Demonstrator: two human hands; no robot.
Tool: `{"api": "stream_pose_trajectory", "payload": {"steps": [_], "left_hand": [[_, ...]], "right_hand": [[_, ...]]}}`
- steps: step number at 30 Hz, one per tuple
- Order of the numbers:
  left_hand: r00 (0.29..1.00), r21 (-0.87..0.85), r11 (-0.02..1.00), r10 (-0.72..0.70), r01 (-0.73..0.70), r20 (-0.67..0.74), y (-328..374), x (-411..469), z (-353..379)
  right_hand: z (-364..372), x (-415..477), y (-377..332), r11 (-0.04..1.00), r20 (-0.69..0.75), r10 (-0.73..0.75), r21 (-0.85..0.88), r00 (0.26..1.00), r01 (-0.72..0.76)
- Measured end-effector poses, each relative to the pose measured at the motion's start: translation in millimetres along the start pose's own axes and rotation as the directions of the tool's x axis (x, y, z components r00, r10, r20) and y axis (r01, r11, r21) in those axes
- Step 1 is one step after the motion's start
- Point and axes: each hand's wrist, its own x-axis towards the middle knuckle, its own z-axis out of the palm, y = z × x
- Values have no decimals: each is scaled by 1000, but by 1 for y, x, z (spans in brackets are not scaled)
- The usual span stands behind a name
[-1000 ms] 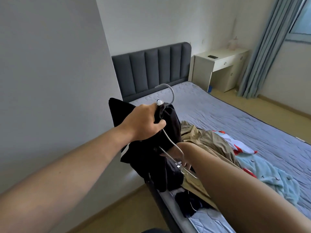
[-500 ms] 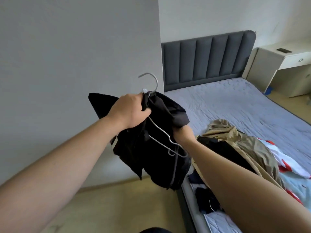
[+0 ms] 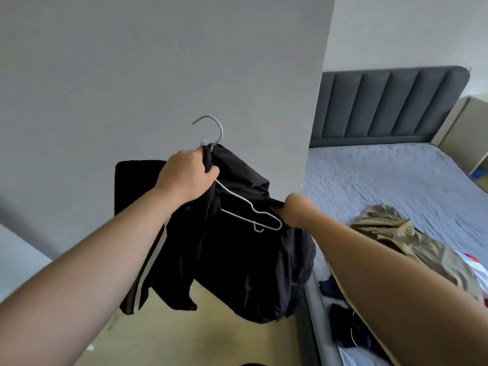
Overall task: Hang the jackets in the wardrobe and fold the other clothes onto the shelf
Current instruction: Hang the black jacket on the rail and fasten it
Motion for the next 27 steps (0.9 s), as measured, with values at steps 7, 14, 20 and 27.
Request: {"api": "stream_pose_trajectory", "payload": {"steps": [7, 14, 20, 27], "left_hand": [[965, -13, 967, -253, 253, -69, -69, -66, -43], [897, -83, 906, -423, 415, -131, -126, -132, -83], [839, -108, 860, -511, 499, -185, -151, -174, -117], [749, -1, 764, -633, 645, -196, -161, -223, -143]], "right_hand": [[45, -30, -58, 934, 62, -74, 355, 995, 47], [76, -66, -119, 689, 251, -239, 725, 938, -18], [83, -86, -169, 657, 268, -165, 748, 949, -97], [95, -89, -235, 785, 14, -411, 513, 912, 346]]}}
